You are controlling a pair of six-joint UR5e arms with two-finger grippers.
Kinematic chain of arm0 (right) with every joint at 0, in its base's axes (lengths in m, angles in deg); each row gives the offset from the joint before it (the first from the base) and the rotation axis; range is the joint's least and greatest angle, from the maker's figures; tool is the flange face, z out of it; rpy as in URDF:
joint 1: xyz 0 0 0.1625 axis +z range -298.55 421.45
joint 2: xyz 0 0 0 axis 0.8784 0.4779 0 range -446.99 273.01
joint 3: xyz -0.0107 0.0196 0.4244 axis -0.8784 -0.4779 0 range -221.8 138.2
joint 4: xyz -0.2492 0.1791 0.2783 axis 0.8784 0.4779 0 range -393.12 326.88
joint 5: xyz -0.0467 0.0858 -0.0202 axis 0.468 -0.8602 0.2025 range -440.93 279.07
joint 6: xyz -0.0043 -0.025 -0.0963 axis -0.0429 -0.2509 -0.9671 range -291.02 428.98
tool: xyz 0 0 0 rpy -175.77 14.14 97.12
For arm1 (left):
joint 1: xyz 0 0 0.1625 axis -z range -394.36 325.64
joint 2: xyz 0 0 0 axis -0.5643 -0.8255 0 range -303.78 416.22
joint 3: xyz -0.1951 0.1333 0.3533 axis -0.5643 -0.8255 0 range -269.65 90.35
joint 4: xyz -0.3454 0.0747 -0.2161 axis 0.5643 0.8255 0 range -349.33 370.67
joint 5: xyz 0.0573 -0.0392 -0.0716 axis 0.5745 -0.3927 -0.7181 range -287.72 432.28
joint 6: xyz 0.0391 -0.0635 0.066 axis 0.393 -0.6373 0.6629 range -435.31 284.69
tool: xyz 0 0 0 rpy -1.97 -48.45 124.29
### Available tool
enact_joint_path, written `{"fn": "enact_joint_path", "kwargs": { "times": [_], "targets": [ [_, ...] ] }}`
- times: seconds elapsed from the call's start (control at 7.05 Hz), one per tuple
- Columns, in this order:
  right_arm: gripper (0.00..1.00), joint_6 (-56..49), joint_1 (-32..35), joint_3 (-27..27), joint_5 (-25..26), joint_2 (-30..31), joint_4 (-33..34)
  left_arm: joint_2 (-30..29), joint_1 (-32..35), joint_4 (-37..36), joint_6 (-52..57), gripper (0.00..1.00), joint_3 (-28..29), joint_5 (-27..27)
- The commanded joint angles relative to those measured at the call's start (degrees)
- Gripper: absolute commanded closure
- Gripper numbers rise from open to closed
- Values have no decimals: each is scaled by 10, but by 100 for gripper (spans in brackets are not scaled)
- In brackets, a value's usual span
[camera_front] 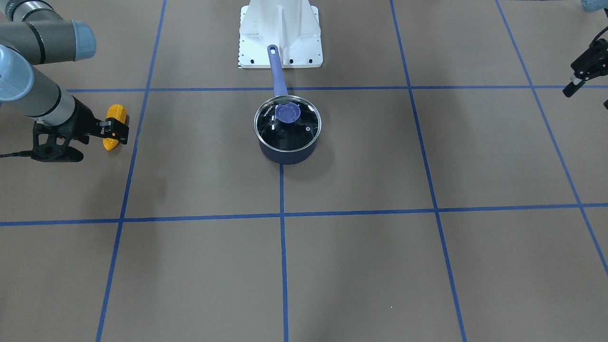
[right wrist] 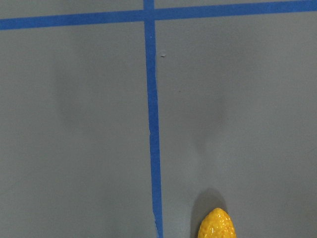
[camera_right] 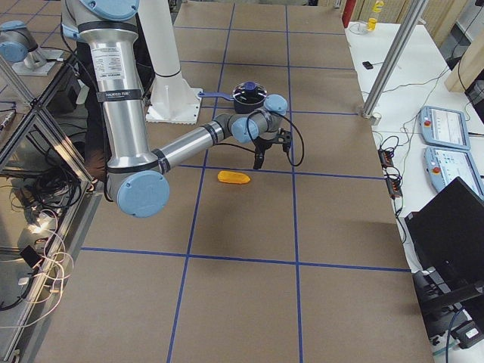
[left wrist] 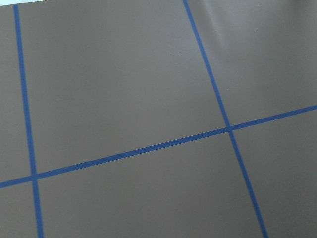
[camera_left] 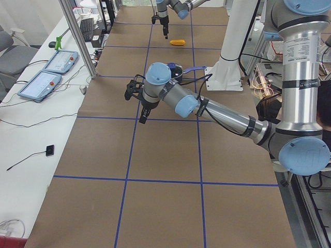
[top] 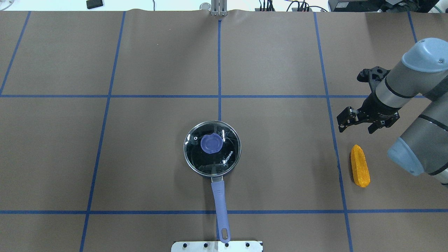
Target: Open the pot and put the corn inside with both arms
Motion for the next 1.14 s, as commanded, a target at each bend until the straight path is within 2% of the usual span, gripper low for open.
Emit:
{"fn": "enact_joint_path", "kwargs": {
  "times": [0.0,0.28,0.43,0.57,0.85,0.99],
  "targets": [
    [1,2,-9,-1,7,6,0,-30,-63,0,-103,1,-30,30],
    [1,5,-19,-3,21,33,-32,-57,-109,0,-169,1,-44,61],
    [1,20,-20,-4,20,66,-86,-74,-125,-1,-194,1,-45,62],
    [1,44,-26,-10,19,69,-114,-85,-140,-10,-205,1,-45,87],
    [1,51,-38,-11,25,77,-124,-139,-183,-94,-223,1,-59,135],
    [1,51,-40,-12,25,77,-127,-143,-189,-116,-223,1,-72,137]
  ]
}}
